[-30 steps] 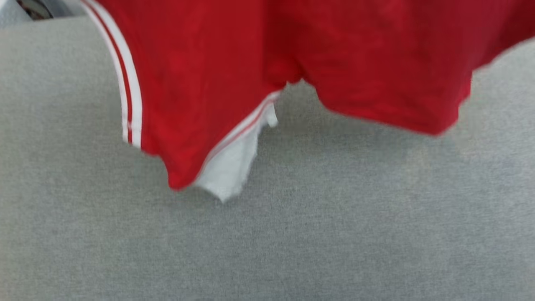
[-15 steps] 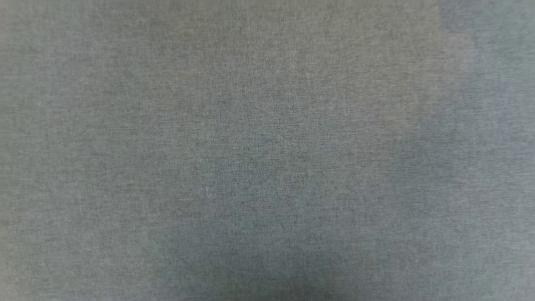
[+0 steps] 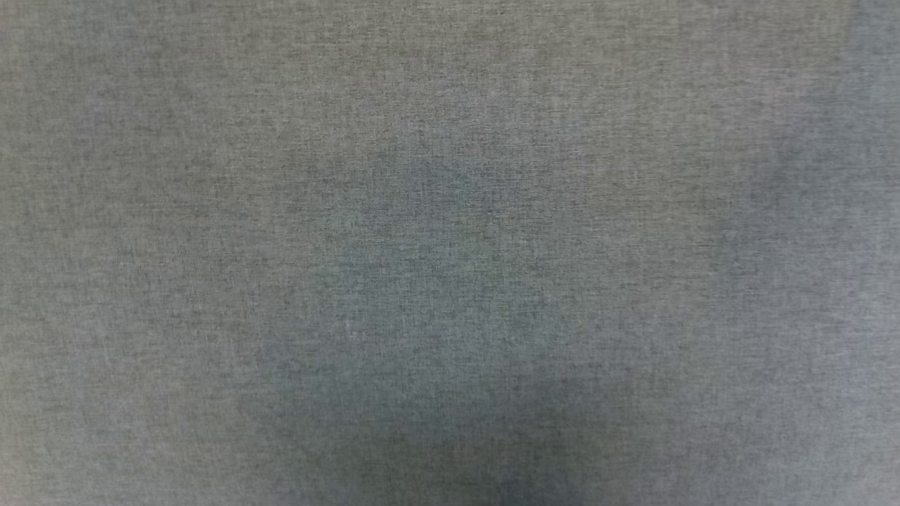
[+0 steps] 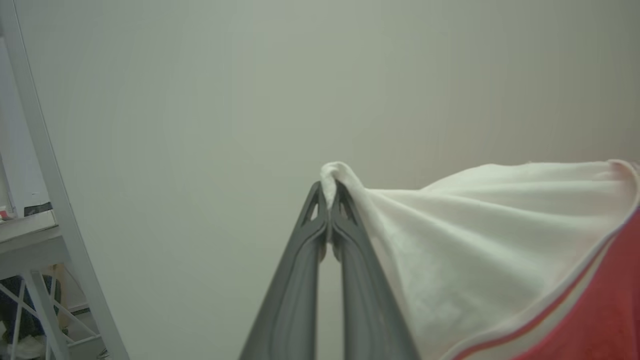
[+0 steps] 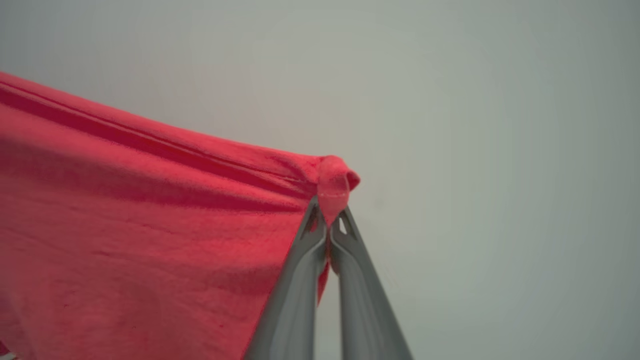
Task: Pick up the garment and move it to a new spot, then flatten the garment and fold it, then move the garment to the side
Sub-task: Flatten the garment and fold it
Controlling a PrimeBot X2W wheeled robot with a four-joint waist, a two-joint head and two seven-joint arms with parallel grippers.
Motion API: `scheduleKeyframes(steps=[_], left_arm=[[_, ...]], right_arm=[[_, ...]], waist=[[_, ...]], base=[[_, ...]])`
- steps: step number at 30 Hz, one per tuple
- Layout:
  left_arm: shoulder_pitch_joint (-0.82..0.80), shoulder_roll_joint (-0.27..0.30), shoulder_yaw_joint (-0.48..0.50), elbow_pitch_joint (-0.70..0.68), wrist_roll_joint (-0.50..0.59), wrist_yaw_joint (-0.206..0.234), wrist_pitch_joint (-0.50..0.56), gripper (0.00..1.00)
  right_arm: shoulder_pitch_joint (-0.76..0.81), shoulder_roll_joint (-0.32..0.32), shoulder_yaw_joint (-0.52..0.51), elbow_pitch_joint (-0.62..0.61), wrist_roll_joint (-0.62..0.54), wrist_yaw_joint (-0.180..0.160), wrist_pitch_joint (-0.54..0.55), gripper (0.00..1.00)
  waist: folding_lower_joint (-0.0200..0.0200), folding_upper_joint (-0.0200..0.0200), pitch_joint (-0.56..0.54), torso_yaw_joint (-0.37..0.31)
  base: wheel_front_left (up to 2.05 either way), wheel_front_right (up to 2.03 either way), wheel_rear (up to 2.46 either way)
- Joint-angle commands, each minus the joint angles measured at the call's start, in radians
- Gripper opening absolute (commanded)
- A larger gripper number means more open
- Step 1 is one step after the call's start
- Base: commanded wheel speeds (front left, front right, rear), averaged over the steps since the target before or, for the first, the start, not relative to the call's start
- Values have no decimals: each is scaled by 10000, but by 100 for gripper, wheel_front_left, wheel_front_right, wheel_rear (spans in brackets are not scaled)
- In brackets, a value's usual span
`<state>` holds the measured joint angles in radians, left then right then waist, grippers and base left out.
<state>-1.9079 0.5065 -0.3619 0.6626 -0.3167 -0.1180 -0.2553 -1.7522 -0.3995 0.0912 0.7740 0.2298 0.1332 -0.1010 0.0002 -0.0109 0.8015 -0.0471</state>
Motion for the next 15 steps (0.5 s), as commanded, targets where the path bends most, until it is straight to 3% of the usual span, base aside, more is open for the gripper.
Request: scheduleKeyframes(steps=[1,7,15], left_arm=[[606,-19,194,-160,-166,16,-59,0],[3047,-525,381,-1190,-158,-66,-62,0],[6691,-1255,660,-2699,-222,-114,-63,0]], right_arm=[[372,-50,80,186,61,-25,-222,0],[1534,149,603,586,500,-25,-848,0],[3852,277,1774,362,1676,-25,-1401,0]], waist=[[-2,109,110,125],[-2,109,-181,343],[-2,109,-1370,484]], base=[[0,0,0],[0,0,0],[0,0,0]])
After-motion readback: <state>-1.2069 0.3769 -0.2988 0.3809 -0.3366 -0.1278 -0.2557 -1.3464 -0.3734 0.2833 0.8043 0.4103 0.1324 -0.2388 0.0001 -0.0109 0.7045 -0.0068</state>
